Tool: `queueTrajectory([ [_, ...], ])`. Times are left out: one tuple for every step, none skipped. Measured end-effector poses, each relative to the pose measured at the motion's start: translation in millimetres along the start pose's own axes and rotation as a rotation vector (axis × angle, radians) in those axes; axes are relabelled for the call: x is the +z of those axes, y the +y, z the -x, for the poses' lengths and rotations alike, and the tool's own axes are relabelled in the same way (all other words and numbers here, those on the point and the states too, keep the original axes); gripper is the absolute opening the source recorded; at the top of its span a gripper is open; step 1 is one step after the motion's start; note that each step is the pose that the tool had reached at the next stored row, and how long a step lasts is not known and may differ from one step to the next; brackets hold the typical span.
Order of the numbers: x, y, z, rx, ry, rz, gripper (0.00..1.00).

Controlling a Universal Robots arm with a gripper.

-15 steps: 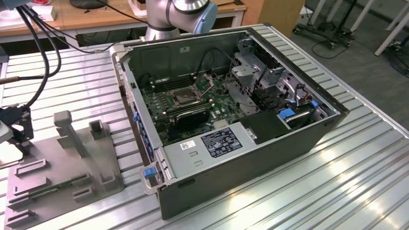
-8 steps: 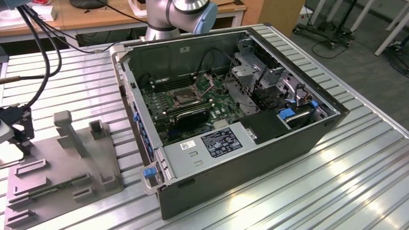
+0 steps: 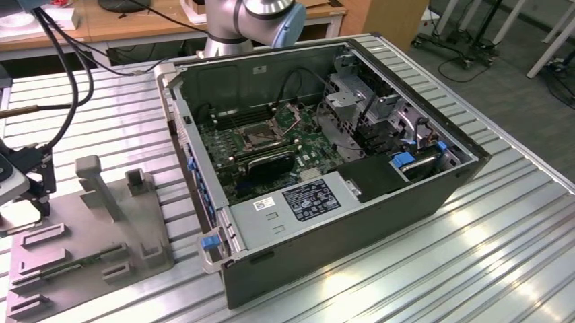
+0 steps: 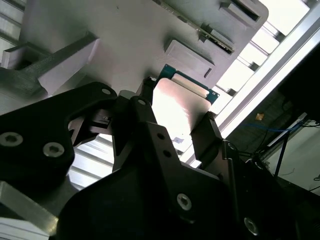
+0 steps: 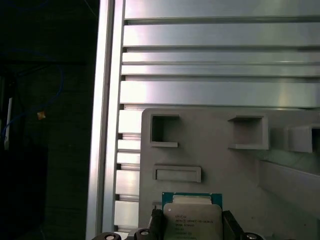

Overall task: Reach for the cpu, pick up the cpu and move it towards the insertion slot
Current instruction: 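Pick up the cpu and move it towards the insertion slot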

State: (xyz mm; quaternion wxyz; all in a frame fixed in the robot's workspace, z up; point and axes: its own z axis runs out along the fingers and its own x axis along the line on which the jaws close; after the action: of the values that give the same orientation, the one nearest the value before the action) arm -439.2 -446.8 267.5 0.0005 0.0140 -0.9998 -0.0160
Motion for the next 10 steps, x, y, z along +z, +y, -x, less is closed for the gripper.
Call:
queueTrajectory([
  [-0.4, 0.0, 0.2, 0.0, 0.0002, -0.0002, 0.54],
  [-0.8, 0.0, 0.3, 0.0, 0.0001, -0.0001, 0.54],
  [-1.3, 0.0, 0.4, 0.0, 0.0001, -0.0001, 0.54],
  [-1.8, 0.0, 0.4, 0.0, 0.0001, -0.0001, 0.54],
  [-2.5, 0.1, 0.4, 0.0, 0.0001, -0.0001, 0.54],
  [-3.5, 0.1, 0.5, 0.0, 0.0001, -0.0002, 0.54],
  [-4.5, 0.1, 0.5, 0.0, 0.0001, -0.0002, 0.54],
  [-5.5, 0.1, 0.5, 0.0, 0.0, -0.0002, 0.54],
  [-6.8, 0.2, 0.5, 0.0, 0.0, -0.0001, 0.54],
  [-8.3, 0.2, 0.5, 0.0, 0.0, -0.0002, 0.54],
])
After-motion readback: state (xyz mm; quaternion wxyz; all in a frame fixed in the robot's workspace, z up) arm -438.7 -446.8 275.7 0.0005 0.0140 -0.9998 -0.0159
